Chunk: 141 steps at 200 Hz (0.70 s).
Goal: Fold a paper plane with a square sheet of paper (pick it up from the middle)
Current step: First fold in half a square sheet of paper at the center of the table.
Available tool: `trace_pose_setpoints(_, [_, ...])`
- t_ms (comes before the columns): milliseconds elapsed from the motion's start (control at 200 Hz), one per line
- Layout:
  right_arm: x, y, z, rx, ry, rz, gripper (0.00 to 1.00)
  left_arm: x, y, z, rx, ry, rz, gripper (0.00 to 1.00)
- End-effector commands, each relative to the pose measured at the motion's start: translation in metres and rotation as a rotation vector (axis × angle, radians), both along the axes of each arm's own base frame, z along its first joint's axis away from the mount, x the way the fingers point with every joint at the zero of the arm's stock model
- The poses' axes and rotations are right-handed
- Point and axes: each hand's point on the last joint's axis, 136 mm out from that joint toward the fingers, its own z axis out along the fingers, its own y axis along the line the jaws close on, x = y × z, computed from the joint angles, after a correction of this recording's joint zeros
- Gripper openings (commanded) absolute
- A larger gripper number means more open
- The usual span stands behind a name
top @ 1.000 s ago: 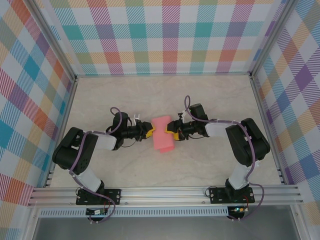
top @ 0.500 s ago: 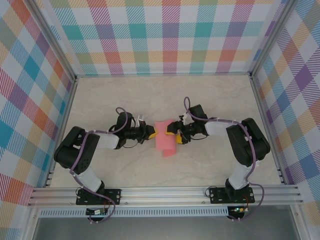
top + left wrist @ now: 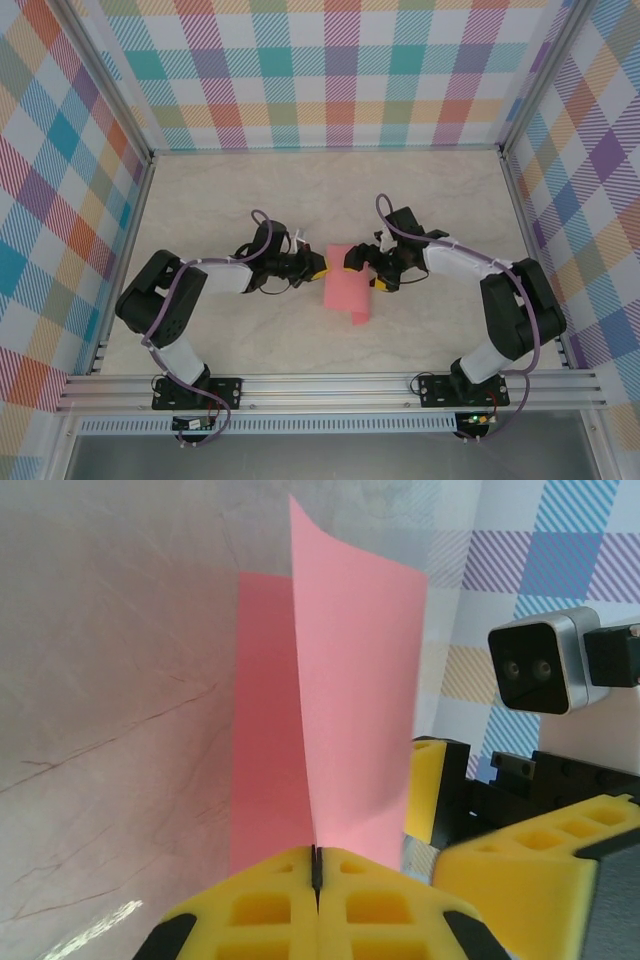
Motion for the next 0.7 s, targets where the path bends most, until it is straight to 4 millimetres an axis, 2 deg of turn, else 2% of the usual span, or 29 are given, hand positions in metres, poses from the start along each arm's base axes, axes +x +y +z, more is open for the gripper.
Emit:
trace_pose_setpoints(0, [-0.001, -0.024, -0.005, -0.142, -0.017, -0.020, 0.94, -0.002, -0.016, 0.000, 0.034, -0.027, -0.025, 0.00])
trace_pose_setpoints(190, [-0.002, -0.037, -0.002, -0.207, -0.049, -0.031, 0.96, -0.010, -0.042, -0.005, 0.059, -0.039, -0.048, 0.00])
trace_pose_setpoints(415, [-0.013, -0.037, -0.002, -0.169, -0.028, -0.011, 0.90, -0.017, -0.068, -0.017, 0.084, -0.032, -0.078, 0.00])
trace_pose_setpoints(700, [-0.022, -0.042, -0.019, -0.197, 0.037, -0.016, 0.76, -0.017, -0.071, -0.040, 0.182, -0.012, -0.108, 0.00])
